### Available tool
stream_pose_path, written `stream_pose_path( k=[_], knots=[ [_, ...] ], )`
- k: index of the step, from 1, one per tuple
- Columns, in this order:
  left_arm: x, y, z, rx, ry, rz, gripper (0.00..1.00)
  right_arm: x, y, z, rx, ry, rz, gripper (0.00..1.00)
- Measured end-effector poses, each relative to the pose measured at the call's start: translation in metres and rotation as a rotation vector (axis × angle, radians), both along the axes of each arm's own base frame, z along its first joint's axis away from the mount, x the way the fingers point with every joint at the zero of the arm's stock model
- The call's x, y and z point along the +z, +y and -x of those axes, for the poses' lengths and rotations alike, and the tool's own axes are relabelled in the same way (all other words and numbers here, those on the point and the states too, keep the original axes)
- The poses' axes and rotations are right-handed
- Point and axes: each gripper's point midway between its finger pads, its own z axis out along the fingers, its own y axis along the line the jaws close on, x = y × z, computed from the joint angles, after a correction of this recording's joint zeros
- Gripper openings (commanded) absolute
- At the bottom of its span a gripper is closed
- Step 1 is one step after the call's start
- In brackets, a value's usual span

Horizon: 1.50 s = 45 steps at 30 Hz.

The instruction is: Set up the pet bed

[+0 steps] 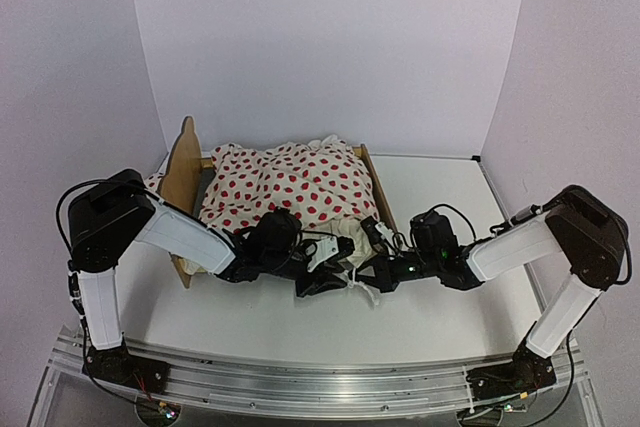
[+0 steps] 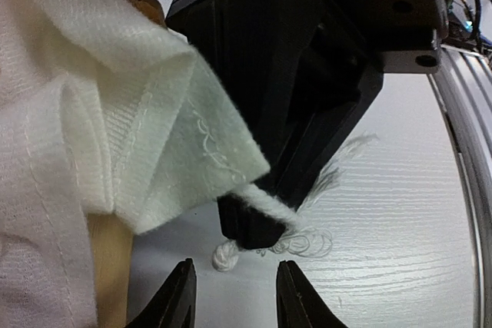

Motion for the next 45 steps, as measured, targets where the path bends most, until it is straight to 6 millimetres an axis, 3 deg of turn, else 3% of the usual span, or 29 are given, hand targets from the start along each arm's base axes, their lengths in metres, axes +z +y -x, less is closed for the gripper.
stream_pose_path(
  k=[12,25,33,42,45],
  knots=[
    [0.009,-0.002,0.014,-0.171,0.154,0.04,0.29,-0.003,-0.002,0.0,0.045,-0.059,0.047,0.0],
    [-0.003,-0.005,-0.004,-0.098,0.116,0.006,0.31,0.0,-0.002,0.0,0.062,-0.091,0.052,0.0],
    [-0.002,-0.004,-0.003,-0.131,0.094,0.014,0.28,0.002,-0.001,-0.001,0.07,-0.101,0.058,0.0],
    [0.007,-0.008,0.0,-0.173,0.075,0.056,0.15,0.004,0.001,-0.003,0.079,-0.112,0.065,0.0],
    [0.008,-0.007,0.0,-0.179,0.075,0.058,0.04,0.003,0.0,-0.003,0.081,-0.116,0.068,0.0]
  ],
)
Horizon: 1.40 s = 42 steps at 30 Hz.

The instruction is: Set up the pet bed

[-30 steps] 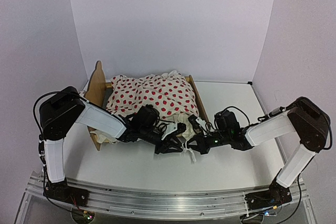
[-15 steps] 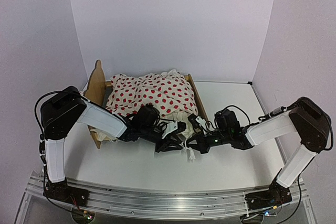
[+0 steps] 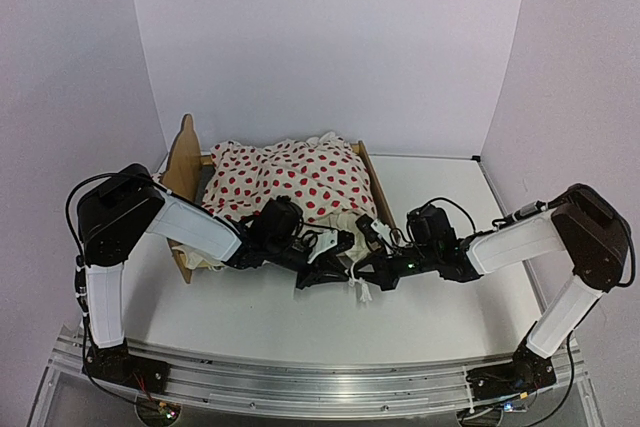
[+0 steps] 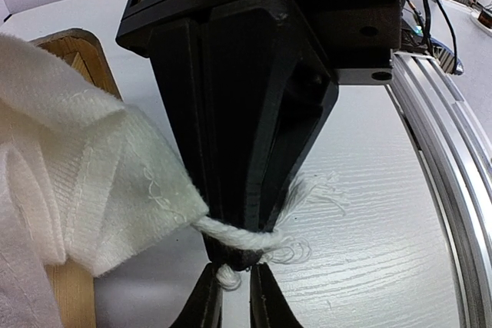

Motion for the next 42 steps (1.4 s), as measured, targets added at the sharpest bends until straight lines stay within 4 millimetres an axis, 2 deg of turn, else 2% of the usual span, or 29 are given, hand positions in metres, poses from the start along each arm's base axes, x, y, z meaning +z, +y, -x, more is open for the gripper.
stream_pose_path(
  k=[1,5,8,10,13,16,19,21,23,27,29,32,35,42],
  knots=[
    [0.0,0.0,0.0,-0.002,0.0,0.002,0.01,0.0,0.0,0.0,0.001,0.001,0.002,0.0],
    [0.001,0.0,0.0,-0.008,-0.002,0.006,0.0,-0.001,-0.001,0.0,0.001,0.002,0.006,0.02],
    [0.001,0.0,-0.001,-0.004,0.001,0.006,0.0,-0.001,-0.001,-0.002,-0.005,0.009,0.02,0.14],
    [0.001,0.001,-0.002,0.006,0.004,0.006,0.0,-0.001,-0.003,-0.005,-0.027,0.019,0.043,0.19],
    [0.002,0.0,-0.006,0.028,0.003,0.012,0.0,0.0,-0.012,-0.011,-0.092,0.024,0.1,0.28],
    [0.003,0.0,-0.01,0.051,-0.012,0.02,0.0,0.012,-0.027,-0.012,-0.159,0.007,0.13,0.34],
    [0.003,0.0,-0.012,0.062,-0.023,0.025,0.0,0.023,-0.039,-0.009,-0.209,-0.016,0.131,0.44],
    [0.004,0.0,-0.012,0.066,-0.025,0.027,0.0,0.023,-0.047,-0.006,-0.231,-0.013,0.137,0.48],
    [0.004,0.0,-0.013,0.07,-0.028,0.03,0.0,0.015,-0.052,-0.001,-0.242,0.001,0.148,0.51],
    [0.005,0.0,-0.015,0.08,-0.029,0.034,0.0,-0.015,-0.057,0.013,-0.247,0.032,0.186,0.53],
    [0.005,0.0,-0.015,0.085,-0.029,0.036,0.0,-0.029,-0.052,0.02,-0.237,0.029,0.202,0.54],
    [0.006,0.0,-0.016,0.088,-0.026,0.037,0.0,-0.04,-0.039,0.025,-0.223,0.015,0.194,0.54],
    [0.006,0.0,-0.016,0.092,-0.028,0.037,0.0,-0.042,-0.028,0.022,-0.233,0.004,0.159,0.53],
    [0.007,0.0,-0.017,0.095,-0.034,0.045,0.0,-0.061,-0.022,0.009,-0.288,0.013,0.138,0.46]
  ],
)
